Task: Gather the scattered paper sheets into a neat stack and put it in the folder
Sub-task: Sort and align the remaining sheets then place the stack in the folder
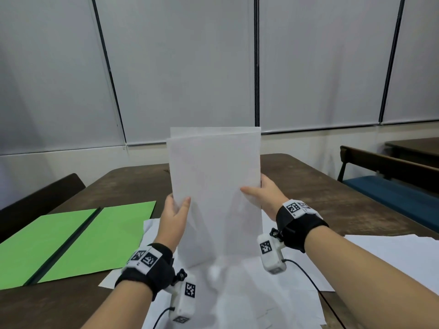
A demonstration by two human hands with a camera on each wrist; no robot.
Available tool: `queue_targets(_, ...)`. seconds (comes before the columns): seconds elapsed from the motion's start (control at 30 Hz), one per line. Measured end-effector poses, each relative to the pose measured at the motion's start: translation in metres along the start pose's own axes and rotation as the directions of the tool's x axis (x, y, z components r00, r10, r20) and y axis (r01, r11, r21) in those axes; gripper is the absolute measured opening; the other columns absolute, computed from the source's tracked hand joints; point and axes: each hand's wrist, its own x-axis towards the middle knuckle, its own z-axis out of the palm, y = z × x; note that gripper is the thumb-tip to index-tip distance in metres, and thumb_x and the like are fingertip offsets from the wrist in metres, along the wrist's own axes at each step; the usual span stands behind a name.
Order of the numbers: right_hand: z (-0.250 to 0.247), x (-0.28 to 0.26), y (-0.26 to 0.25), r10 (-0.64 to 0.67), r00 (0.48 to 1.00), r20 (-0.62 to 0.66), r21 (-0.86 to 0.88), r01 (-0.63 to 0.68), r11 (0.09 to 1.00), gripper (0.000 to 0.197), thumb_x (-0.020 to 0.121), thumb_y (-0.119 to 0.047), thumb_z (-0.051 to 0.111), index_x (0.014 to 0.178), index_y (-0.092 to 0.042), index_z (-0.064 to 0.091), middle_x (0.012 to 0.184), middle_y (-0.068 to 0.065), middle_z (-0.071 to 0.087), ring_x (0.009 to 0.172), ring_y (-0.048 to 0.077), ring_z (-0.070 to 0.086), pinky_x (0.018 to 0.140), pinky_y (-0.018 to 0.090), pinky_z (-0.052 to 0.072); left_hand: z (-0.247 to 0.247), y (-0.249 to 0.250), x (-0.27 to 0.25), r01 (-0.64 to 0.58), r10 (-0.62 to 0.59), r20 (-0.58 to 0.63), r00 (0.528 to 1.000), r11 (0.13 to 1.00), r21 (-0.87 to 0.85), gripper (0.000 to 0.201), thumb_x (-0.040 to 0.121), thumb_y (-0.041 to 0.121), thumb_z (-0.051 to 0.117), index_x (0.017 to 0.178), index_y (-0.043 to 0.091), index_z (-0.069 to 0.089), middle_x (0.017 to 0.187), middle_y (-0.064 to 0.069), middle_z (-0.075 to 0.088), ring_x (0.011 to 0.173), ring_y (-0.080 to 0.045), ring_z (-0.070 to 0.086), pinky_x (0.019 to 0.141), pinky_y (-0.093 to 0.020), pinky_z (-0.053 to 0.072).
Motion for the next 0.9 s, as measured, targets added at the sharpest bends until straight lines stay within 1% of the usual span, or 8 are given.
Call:
queue_targets(0.1,0.008,0.001,-0.011,-0.072,0.997,-0.036,0.008,0.073,0.997,0.036,0.082,0.004,0.061,0.109,-0.018,0.055,0.111,0.01,0.068,0.104,0.028,0.066,0.094,0.045,0.053,0.007,0.011,0.005,-0.089,0.09,-0.038,0.995,0.996,0.019,0.027,0.1,0.015,0.045,0.126,0.02,0.044,0.115,0.009,0.061,0.11,-0.008,0.058,0.096,-0.028,0.044)
queue_targets(0.23,0.014,0.003,-0.022,-0.074,0.997,-0.007,0.052,0.075,0.996,0.066,0.066,-0.007,0.065,0.127,-0.013,0.04,0.116,0.011,0.062,0.106,0.025,0.063,0.093,0.041,0.052,0.005,0.015,0.014,-0.137,0.144,-0.112,0.983,0.988,0.066,0.049,0.09,0.033,0.052,0.134,0.021,0.034,0.13,-0.001,0.049,0.118,-0.014,0.05,0.1,-0.031,0.039)
queue_targets(0.3,0.014,0.0,-0.008,-0.002,1.0,0.003,0.016,0.002,1.0,0.073,0.064,-0.009,0.068,0.131,-0.012,0.038,0.12,0.012,0.061,0.109,0.027,0.062,0.095,0.042,0.05,0.001,0.008,0.006,-0.052,0.058,-0.106,0.993,0.997,0.057,0.05,0.094,0.031,0.054,0.135,0.016,0.031,0.129,-0.001,0.049,0.116,-0.014,0.051,0.098,-0.03,0.039)
queue_targets(0.4,0.013,-0.011,0.032,0.077,0.997,0.005,-0.04,-0.076,0.996,0.051,0.074,-0.005,0.069,0.122,-0.008,0.051,0.119,0.016,0.065,0.105,0.028,0.065,0.095,0.044,0.051,-0.001,-0.012,-0.017,0.076,-0.072,-0.056,0.996,0.995,0.059,0.036,0.097,0.026,0.051,0.127,0.014,0.035,0.115,0.007,0.055,0.11,-0.015,0.055,0.097,-0.032,0.042)
queue_targets(0.5,0.014,-0.019,0.061,0.085,0.996,0.014,-0.038,-0.084,0.996,0.057,0.066,-0.022,0.069,0.121,-0.014,0.057,0.116,0.009,0.069,0.103,0.024,0.067,0.093,0.044,0.053,-0.001,-0.026,-0.03,0.112,-0.109,-0.062,0.992,0.993,0.048,0.027,0.097,0.023,0.051,0.12,0.018,0.037,0.105,0.018,0.055,0.103,-0.011,0.056,0.095,-0.031,0.042)
queue_targets(0.63,0.013,-0.022,0.074,0.09,0.996,0.01,-0.026,-0.09,0.996,0.052,0.074,-0.026,0.072,0.123,-0.017,0.057,0.116,0.003,0.069,0.105,0.02,0.066,0.095,0.041,0.052,0.001,-0.032,-0.031,0.215,-0.211,-0.097,0.973,0.976,0.033,0.023,0.098,0.025,0.05,0.116,0.015,0.041,0.101,0.009,0.057,0.101,-0.019,0.056,0.09,-0.033,0.043)
queue_targets(0.77,0.004,-0.022,0.067,0.04,0.998,-0.045,-0.101,-0.045,0.994,0.027,0.089,-0.007,0.065,0.109,-0.022,0.057,0.112,0.0,0.068,0.099,0.015,0.066,0.083,0.025,0.054,0.003,-0.016,-0.029,0.091,-0.089,-0.02,0.996,0.96,0.263,0.012,0.099,0.016,0.045,0.111,0.018,0.048,0.104,0.002,0.06,0.104,-0.023,0.057,0.089,-0.032,0.044)
queue_targets(0.9,-0.032,-0.025,0.033,0.049,0.971,-0.235,-0.298,-0.12,0.947,0.038,0.082,-0.017,0.073,0.113,-0.011,0.052,0.116,0.008,0.064,0.104,0.025,0.063,0.094,0.041,0.051,0.03,0.02,-0.034,-0.022,-0.033,0.135,0.99,0.92,0.39,0.023,0.1,0.017,0.042,0.121,0.013,0.049,0.107,0.001,0.058,0.097,-0.02,0.054,0.079,-0.029,0.04)
